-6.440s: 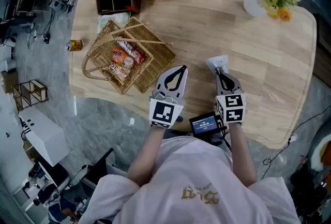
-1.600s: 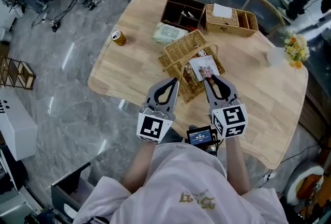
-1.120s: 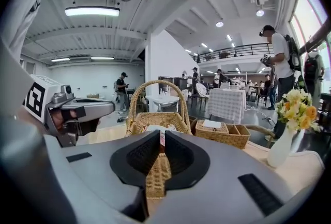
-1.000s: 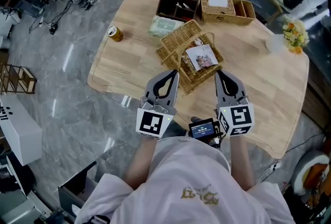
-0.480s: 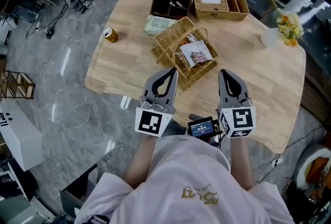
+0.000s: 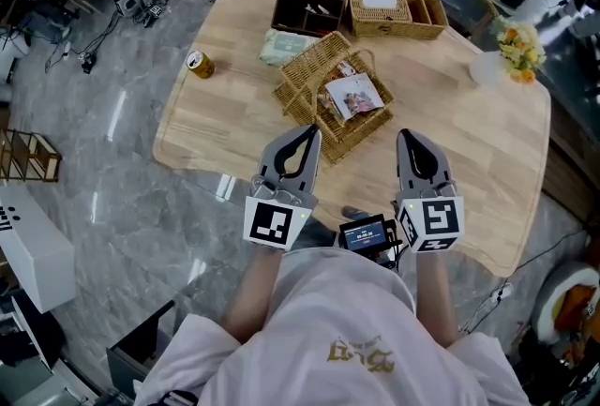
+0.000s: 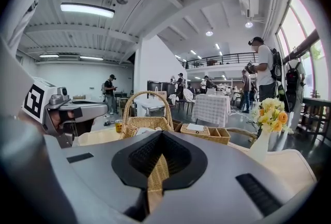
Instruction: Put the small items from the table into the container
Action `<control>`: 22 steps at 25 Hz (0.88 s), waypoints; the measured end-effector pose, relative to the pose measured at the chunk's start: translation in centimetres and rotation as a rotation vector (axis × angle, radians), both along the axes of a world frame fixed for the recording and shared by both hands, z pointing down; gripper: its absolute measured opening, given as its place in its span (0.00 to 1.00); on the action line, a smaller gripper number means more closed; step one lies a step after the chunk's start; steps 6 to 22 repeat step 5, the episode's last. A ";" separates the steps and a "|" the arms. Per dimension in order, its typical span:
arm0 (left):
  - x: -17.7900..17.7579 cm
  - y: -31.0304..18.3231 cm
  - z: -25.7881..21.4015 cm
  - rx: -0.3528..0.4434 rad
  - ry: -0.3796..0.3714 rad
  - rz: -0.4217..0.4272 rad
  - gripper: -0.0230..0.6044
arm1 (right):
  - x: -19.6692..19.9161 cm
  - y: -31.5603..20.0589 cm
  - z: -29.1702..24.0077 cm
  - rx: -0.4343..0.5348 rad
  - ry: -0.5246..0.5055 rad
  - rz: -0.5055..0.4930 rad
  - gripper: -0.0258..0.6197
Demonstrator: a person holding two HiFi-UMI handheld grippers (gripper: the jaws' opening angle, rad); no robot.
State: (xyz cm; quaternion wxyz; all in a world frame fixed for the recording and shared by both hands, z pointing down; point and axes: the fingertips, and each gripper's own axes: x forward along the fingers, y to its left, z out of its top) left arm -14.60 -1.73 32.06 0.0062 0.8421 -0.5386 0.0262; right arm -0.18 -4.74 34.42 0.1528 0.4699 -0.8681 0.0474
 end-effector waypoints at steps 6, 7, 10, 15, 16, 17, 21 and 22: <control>-0.4 0.6 0.1 -0.003 -0.002 0.001 0.03 | -0.3 0.6 0.0 -0.008 -0.012 0.000 0.07; -0.4 0.6 0.1 -0.003 -0.002 0.001 0.03 | -0.3 0.6 0.0 -0.008 -0.012 0.000 0.07; -0.4 0.6 0.1 -0.003 -0.002 0.001 0.03 | -0.3 0.6 0.0 -0.008 -0.012 0.000 0.07; -0.4 0.6 0.1 -0.003 -0.002 0.001 0.03 | -0.3 0.6 0.0 -0.008 -0.012 0.000 0.07; -0.4 0.6 0.1 -0.003 -0.002 0.001 0.03 | -0.3 0.6 0.0 -0.008 -0.012 0.000 0.07; -0.4 0.6 0.1 -0.003 -0.002 0.001 0.03 | -0.3 0.6 0.0 -0.008 -0.012 0.000 0.07; -0.4 0.6 0.1 -0.003 -0.002 0.001 0.03 | -0.3 0.6 0.0 -0.008 -0.012 0.000 0.07; -0.4 0.6 0.1 -0.003 -0.002 0.001 0.03 | -0.3 0.6 0.0 -0.008 -0.012 0.000 0.07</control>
